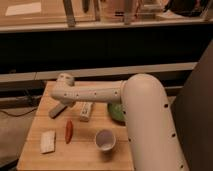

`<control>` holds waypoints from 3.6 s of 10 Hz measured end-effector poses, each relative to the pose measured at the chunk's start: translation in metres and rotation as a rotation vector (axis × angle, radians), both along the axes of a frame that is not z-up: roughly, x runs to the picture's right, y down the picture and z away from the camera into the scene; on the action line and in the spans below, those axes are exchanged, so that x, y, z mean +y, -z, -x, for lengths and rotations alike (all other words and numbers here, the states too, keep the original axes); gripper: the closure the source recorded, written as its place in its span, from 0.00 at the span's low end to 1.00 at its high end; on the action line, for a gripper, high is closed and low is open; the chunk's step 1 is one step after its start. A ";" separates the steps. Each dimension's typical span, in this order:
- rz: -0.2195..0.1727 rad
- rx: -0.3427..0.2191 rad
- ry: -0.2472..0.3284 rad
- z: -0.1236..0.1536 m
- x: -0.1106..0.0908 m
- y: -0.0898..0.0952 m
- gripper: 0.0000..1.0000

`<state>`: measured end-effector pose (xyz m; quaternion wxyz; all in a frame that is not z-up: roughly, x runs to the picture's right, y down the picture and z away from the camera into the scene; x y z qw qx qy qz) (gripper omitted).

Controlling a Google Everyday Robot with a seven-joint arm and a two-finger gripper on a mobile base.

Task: Push the eraser across the table

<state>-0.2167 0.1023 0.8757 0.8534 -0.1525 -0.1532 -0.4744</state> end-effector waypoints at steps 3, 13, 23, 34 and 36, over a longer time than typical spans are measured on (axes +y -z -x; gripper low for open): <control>-0.002 -0.003 0.012 0.005 0.000 -0.004 0.96; 0.002 -0.008 0.041 0.016 0.003 -0.016 0.96; 0.000 -0.017 0.076 0.029 0.002 -0.028 0.96; -0.006 -0.044 0.121 0.039 0.011 -0.030 0.96; -0.007 -0.050 0.125 0.041 0.014 -0.029 0.96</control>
